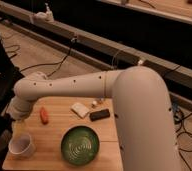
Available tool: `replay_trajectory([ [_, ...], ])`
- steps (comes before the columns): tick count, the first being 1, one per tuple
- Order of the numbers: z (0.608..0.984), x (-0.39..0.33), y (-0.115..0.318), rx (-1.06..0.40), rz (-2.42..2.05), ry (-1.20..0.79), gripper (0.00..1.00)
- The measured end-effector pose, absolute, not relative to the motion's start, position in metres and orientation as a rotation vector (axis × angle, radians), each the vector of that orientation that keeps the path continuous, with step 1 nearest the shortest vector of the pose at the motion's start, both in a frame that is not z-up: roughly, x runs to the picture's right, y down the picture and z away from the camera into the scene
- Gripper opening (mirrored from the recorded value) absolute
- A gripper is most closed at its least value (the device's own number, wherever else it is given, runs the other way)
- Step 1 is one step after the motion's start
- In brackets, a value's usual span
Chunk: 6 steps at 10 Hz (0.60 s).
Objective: Place the ceramic cup in the ceramic bowl
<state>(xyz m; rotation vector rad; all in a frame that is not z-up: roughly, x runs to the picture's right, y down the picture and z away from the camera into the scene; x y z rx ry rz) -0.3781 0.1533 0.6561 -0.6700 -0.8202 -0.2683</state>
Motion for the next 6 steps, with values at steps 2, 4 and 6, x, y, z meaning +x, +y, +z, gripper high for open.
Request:
replay_trajectory([
  [2,0.6573,-0.3767,0.1527,-0.668,-0.270,-0.818,0.80],
  [4,0.6565,-0.3779,0.1538,-0.669,-0.274,-0.818,0.80],
  [6,0.6623,-0.3717,0.1600,-0.687,-0.249,-0.812,0.80],
])
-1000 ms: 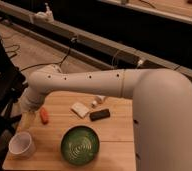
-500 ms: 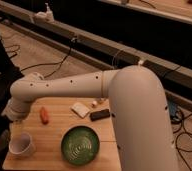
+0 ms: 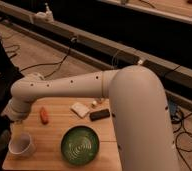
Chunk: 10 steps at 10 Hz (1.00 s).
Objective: Place the ceramic cup in the ceramic bowl
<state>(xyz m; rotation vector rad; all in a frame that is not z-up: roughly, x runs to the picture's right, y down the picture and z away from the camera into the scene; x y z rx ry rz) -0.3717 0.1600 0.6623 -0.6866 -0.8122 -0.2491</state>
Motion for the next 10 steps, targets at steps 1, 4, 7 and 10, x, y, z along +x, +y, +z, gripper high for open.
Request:
replay_trajectory([
  [1,0.668,-0.367,0.167,-0.707,-0.225,-0.810,0.80],
  [4,0.682,-0.366,0.192,-0.775,-0.140,-0.845,0.80],
  [7,0.697,-0.375,0.216,-0.834,-0.056,-0.908,0.80],
  [10,0.715,-0.378,0.235,-0.866,-0.054,-0.922,0.59],
])
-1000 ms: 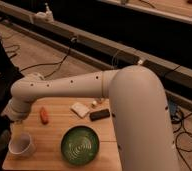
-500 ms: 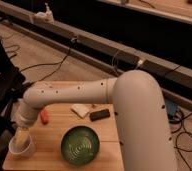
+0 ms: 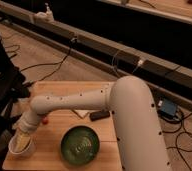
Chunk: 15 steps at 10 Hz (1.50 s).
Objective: Place the ceramic cup in the ceramic bowl
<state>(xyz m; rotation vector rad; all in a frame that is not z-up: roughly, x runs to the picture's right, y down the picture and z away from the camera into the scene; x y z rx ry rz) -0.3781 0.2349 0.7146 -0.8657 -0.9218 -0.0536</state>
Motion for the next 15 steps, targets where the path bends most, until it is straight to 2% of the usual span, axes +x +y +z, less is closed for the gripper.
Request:
replay_trajectory([
  [3,0.727,-0.376,0.238,-0.866,-0.067,-0.917,0.25],
  [5,0.727,-0.373,0.232,-0.846,-0.081,-0.911,0.06],
  [6,0.725,-0.370,0.225,-0.826,-0.093,-0.905,0.00],
  [11,0.714,-0.342,0.197,-0.773,-0.108,-0.841,0.00],
  [15,0.703,-0.293,0.167,-0.734,-0.043,-0.812,0.00],
])
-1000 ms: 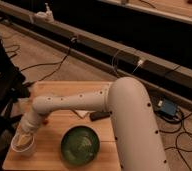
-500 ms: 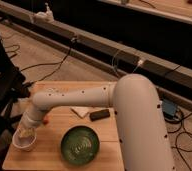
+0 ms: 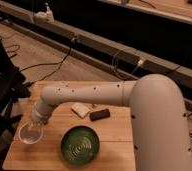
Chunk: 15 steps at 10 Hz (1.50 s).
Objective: Place the ceramic cup in the ceramic bowl
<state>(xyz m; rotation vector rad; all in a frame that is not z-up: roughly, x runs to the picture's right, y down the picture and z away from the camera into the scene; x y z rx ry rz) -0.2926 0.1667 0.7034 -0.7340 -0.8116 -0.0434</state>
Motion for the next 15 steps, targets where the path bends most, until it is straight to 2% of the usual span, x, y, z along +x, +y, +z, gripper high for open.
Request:
replay_trajectory([
  [4,0.684,-0.217,0.145,-0.739,0.061,-0.783,0.00],
  [9,0.658,-0.109,0.163,-0.832,0.111,-0.678,0.00],
  [15,0.660,-0.099,0.164,-0.837,0.124,-0.662,0.00],
])
